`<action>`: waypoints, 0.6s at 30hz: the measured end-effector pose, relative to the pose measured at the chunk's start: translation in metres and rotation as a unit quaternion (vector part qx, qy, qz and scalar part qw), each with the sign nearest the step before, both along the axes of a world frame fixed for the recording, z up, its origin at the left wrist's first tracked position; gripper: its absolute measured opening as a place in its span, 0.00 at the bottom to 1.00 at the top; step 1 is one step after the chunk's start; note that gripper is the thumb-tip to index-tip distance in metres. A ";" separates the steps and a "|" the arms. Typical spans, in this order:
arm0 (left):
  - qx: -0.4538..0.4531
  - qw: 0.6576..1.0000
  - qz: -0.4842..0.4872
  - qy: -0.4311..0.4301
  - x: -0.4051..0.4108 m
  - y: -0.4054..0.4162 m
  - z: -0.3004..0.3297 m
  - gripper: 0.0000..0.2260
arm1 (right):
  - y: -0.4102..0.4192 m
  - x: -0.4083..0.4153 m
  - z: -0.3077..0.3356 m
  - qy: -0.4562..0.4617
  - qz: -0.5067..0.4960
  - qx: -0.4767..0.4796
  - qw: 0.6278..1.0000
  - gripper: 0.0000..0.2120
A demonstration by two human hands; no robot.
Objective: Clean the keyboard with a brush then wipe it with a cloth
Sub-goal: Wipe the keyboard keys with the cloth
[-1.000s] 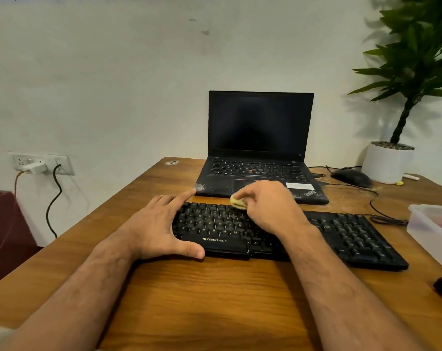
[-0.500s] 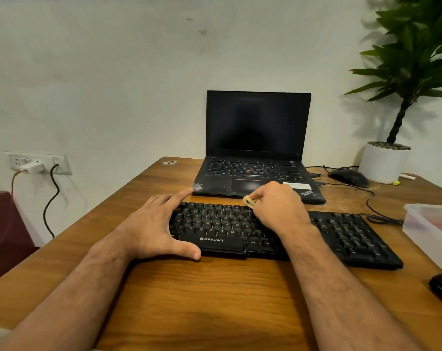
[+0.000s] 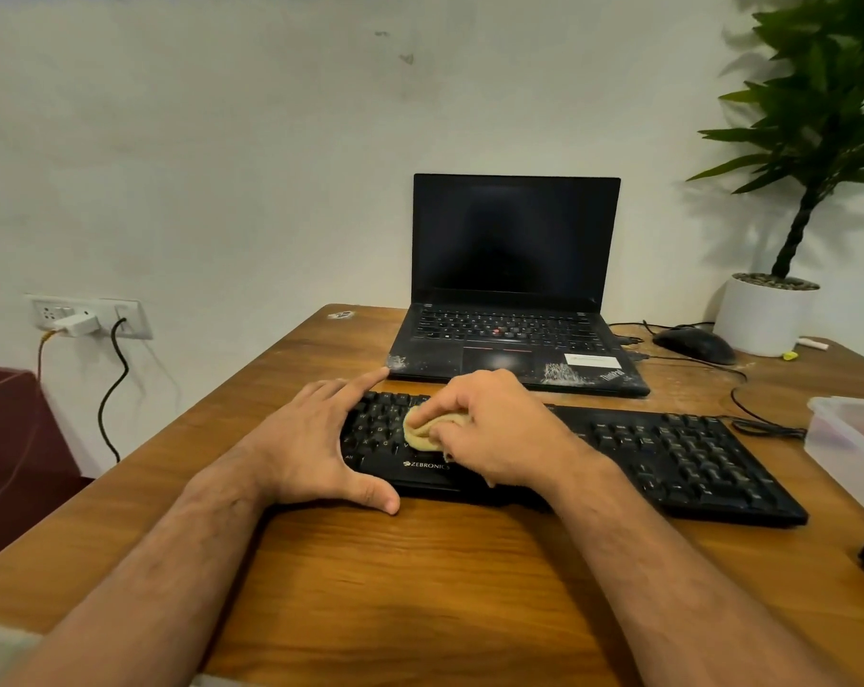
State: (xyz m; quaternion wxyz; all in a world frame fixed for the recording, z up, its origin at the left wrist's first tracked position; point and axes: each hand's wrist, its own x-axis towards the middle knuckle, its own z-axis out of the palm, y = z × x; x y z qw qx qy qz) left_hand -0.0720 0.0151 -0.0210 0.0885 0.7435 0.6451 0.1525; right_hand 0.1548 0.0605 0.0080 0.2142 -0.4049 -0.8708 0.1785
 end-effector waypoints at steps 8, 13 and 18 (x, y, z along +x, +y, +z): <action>0.000 1.000 0.003 0.001 0.001 0.000 0.000 0.64 | -0.009 -0.019 -0.005 0.006 0.046 0.039 0.998 0.16; 0.000 1.000 0.007 0.001 0.001 0.002 0.000 0.64 | -0.008 -0.016 -0.004 0.061 0.072 -0.058 0.994 0.16; -0.007 1.000 0.003 0.007 0.001 0.002 0.000 0.63 | -0.004 -0.025 -0.010 -0.009 0.041 0.043 0.998 0.13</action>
